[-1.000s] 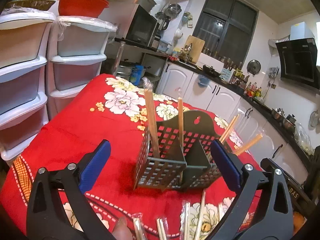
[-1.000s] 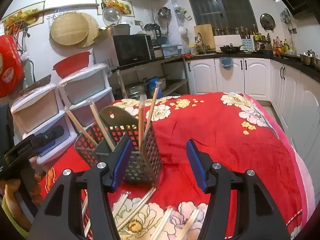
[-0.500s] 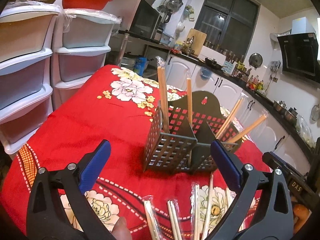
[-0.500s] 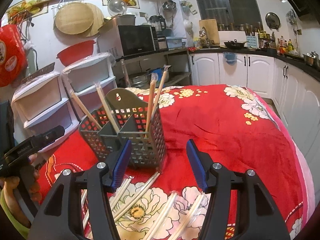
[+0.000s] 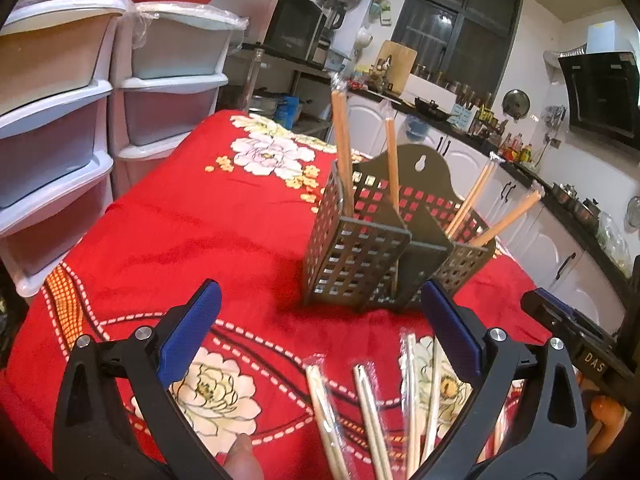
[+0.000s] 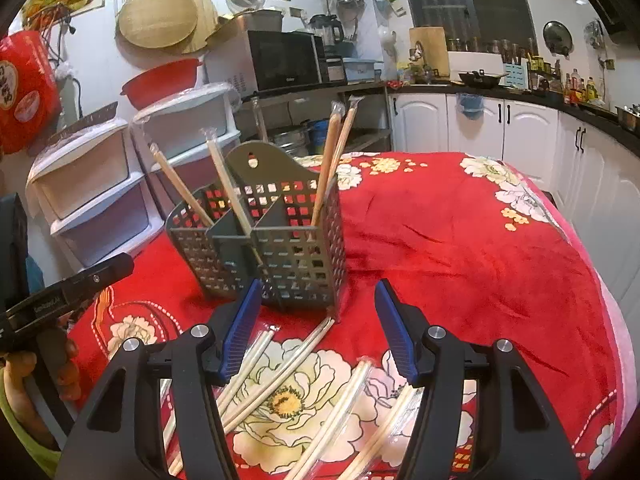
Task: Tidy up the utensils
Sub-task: 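Move both tools back over the remaining wrapped chopsticks on the cloth, then close the left tool on a wrapped chopstick pair while the right tool grasps another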
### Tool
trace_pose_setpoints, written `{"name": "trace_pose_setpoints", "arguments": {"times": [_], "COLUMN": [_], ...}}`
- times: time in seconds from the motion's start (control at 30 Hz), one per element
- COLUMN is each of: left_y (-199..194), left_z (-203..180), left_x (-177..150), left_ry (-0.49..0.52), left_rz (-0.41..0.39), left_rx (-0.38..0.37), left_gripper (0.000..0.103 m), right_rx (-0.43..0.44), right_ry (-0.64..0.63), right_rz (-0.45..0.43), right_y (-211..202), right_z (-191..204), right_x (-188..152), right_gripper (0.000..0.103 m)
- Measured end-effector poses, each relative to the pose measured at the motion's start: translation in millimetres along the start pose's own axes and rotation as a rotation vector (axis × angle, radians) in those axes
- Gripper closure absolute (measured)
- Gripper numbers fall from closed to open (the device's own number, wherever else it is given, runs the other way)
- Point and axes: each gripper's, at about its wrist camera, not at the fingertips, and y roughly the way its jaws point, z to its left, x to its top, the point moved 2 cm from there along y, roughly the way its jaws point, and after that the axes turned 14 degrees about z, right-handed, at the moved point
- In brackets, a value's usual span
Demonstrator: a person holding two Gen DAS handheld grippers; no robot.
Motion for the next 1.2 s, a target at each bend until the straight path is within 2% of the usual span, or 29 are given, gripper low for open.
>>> {"name": "trace_pose_setpoints", "arguments": {"times": [0.37,0.73,0.83,0.93,0.97,1.07,1.13,1.2], "left_y": [5.7,21.4,30.4,39.8,41.7,49.5,55.1,57.3], "left_z": [13.5,21.6,19.1,17.9,16.8,14.4,14.2,13.5], "left_x": [-16.1,-34.1,-39.4,-45.6,-47.2,-51.1,-54.3,-55.5], "left_ry": [-0.009,-0.001,0.004,0.005,0.004,0.003,-0.006,-0.003], "left_rz": [0.051,0.137,0.185,0.227,0.237,0.279,0.307,0.311], "left_rx": [0.021,0.015,-0.027,-0.041,-0.048,-0.082,-0.11,-0.104], "left_gripper": [0.012,0.012,0.023,0.03,0.039,0.051,0.057,0.058], "right_rx": [0.009,-0.008,-0.015,-0.017,-0.017,-0.022,-0.02,-0.017], "right_ry": [-0.023,-0.024,-0.012,-0.004,0.002,0.016,0.027,0.035], "right_rz": [0.048,0.115,0.142,0.167,0.178,0.21,0.235,0.256], "right_y": [11.7,30.6,39.0,47.3,51.0,62.8,70.9,78.0], "right_z": [11.1,15.2,12.8,11.2,10.3,7.8,6.3,5.5], "right_x": [-7.8,-15.0,-15.4,-16.6,-16.8,-16.7,-17.4,-18.0], "right_gripper": [0.046,0.046,0.046,0.046,0.046,0.047,0.047,0.047]}}
